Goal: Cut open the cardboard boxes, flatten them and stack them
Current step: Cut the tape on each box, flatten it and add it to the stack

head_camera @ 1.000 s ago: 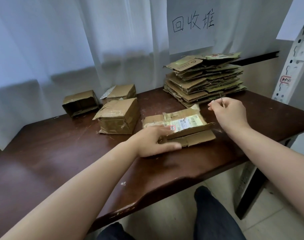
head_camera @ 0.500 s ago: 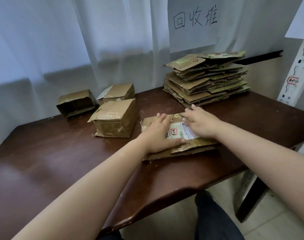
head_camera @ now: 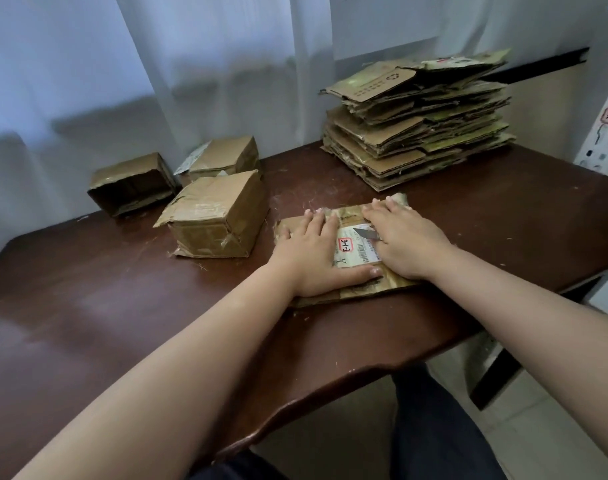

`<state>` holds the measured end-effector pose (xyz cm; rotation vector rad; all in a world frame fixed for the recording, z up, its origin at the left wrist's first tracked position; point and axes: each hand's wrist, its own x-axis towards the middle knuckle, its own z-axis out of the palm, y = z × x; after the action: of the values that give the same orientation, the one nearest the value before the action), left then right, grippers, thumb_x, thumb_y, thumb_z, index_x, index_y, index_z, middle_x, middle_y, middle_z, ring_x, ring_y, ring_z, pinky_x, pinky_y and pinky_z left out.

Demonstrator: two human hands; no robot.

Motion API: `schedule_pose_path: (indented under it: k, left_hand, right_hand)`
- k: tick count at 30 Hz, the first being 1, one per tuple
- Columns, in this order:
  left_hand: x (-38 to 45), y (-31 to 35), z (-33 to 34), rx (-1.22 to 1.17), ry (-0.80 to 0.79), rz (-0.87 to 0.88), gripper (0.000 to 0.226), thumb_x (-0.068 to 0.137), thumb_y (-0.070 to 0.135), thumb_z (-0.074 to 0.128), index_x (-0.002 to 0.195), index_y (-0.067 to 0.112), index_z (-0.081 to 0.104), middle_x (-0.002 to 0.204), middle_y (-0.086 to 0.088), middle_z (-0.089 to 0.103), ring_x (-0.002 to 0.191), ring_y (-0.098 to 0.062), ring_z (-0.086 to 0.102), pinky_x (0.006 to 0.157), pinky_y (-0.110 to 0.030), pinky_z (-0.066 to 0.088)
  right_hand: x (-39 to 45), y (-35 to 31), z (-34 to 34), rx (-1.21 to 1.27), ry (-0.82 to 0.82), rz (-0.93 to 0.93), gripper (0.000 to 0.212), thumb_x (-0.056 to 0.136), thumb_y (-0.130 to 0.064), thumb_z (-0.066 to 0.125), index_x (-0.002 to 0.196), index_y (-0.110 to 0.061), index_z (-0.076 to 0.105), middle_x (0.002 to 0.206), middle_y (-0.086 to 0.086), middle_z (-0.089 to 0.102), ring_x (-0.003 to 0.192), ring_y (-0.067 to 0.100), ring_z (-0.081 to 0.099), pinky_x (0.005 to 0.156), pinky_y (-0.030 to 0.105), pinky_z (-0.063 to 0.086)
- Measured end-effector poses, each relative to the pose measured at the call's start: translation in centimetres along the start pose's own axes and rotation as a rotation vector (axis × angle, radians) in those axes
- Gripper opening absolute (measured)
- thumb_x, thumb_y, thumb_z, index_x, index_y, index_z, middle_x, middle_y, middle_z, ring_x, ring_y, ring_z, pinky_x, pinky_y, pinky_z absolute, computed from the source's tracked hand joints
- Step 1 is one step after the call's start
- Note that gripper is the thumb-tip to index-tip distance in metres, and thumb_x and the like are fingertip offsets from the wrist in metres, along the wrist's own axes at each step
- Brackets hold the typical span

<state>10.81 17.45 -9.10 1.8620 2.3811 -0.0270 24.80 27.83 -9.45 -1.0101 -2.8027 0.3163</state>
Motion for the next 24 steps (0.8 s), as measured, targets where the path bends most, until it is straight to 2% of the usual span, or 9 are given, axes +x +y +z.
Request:
schedule_pose_path:
  k: [3, 5, 8, 10, 13, 16, 18, 21, 24]
  left_hand:
    - [-0.1, 0.0, 0.6, -0.07, 0.116, 0.006, 0.129, 0.053, 0.095, 0.024, 0.154, 0.016, 0.011, 0.162, -0.006, 0.008, 0.149, -0.023, 0.0, 0.117, -0.056, 0.01]
    - [-0.7, 0.2, 0.6, -0.123, 0.227, 0.035, 0.118, 0.061, 0.091, 0.039, 0.151, 0.018, 0.02, 0.161, -0.006, 0.014, 0.149, -0.023, 0.003, 0.117, -0.056, 0.01]
    - [-2.0, 0.4, 0.3, 0.004, 0.48, 0.084, 0.102, 0.066, 0.085, 0.045, 0.143, 0.019, 0.037, 0.153, -0.003, 0.032, 0.147, -0.022, 0.017, 0.117, -0.053, 0.012]
    - [-2.6, 0.6, -0.2, 0.085, 0.532, 0.081, 0.099, 0.067, 0.084, 0.042, 0.141, 0.019, 0.041, 0.149, -0.001, 0.039, 0.145, -0.022, 0.023, 0.117, -0.052, 0.012]
    - [-3.1, 0.9, -1.6, 0.078, 0.432, 0.029, 0.094, 0.071, 0.083, 0.043, 0.142, 0.021, 0.039, 0.149, 0.001, 0.039, 0.145, -0.02, 0.022, 0.118, -0.052, 0.009]
    - [-3.7, 0.6, -2.4, -0.037, 0.426, -0.009, 0.085, 0.079, 0.077, 0.042, 0.143, 0.022, 0.04, 0.151, 0.001, 0.038, 0.146, -0.02, 0.021, 0.118, -0.051, 0.011]
    - [-4.1, 0.1, -2.6, -0.088, 0.387, -0.043, 0.082, 0.085, 0.073, 0.039, 0.149, 0.021, 0.032, 0.157, -0.001, 0.029, 0.148, -0.021, 0.014, 0.118, -0.052, 0.011]
    - [-4.6, -0.1, -2.0, -0.1, 0.206, -0.009, 0.083, 0.09, 0.067, 0.037, 0.155, 0.022, 0.011, 0.162, -0.001, 0.009, 0.149, -0.023, -0.001, 0.118, -0.048, 0.006]
    - [-4.3, 0.6, -0.7, -0.061, 0.104, 0.007, 0.081, 0.093, 0.065, 0.032, 0.155, 0.021, 0.005, 0.163, -0.003, 0.0, 0.149, -0.026, -0.006, 0.119, -0.048, 0.002]
  right_hand:
    - [0.0, 0.2, 0.3, 0.061, 0.048, -0.004, 0.057, 0.094, -0.016, 0.041, 0.149, -0.017, 0.027, 0.158, 0.006, 0.021, 0.147, 0.021, 0.011, 0.117, 0.034, 0.012]
    - [-0.5, 0.0, 0.1, 0.105, 0.09, 0.007, 0.053, 0.094, -0.016, 0.041, 0.146, -0.017, 0.033, 0.157, 0.006, 0.026, 0.147, 0.021, 0.014, 0.118, 0.035, 0.015]
    - [-1.6, -0.3, -0.3, 0.087, 0.21, 0.0, 0.043, 0.097, -0.021, 0.039, 0.14, -0.016, 0.041, 0.154, 0.005, 0.032, 0.146, 0.021, 0.015, 0.118, 0.035, 0.012]
    - [-2.2, -0.1, -0.8, 0.045, 0.258, -0.013, 0.041, 0.098, -0.023, 0.04, 0.139, -0.018, 0.043, 0.153, 0.004, 0.035, 0.146, 0.019, 0.017, 0.117, 0.034, 0.013]
    - [-3.0, 0.2, -1.5, 0.043, 0.245, -0.017, 0.043, 0.098, -0.017, 0.04, 0.141, -0.019, 0.042, 0.155, 0.001, 0.031, 0.146, 0.016, 0.016, 0.114, 0.032, 0.017]
    - [-3.4, 0.0, -2.1, 0.061, 0.261, -0.01, 0.045, 0.098, -0.015, 0.039, 0.142, -0.02, 0.041, 0.155, 0.0, 0.031, 0.146, 0.016, 0.017, 0.114, 0.034, 0.022]
    - [-3.3, -0.2, -2.4, 0.048, 0.242, -0.014, 0.047, 0.098, -0.014, 0.037, 0.145, -0.02, 0.037, 0.157, 0.001, 0.027, 0.147, 0.017, 0.014, 0.115, 0.038, 0.023]
    - [-3.0, -0.4, -2.2, -0.011, 0.111, -0.063, 0.053, 0.1, -0.016, 0.036, 0.151, -0.02, 0.023, 0.16, 0.003, 0.015, 0.148, 0.018, 0.006, 0.118, 0.039, 0.017]
    - [-2.5, -1.0, -1.9, -0.108, -0.008, -0.069, 0.056, 0.102, -0.023, 0.035, 0.153, -0.021, 0.013, 0.161, 0.003, 0.007, 0.148, 0.019, -0.001, 0.119, 0.039, 0.006]
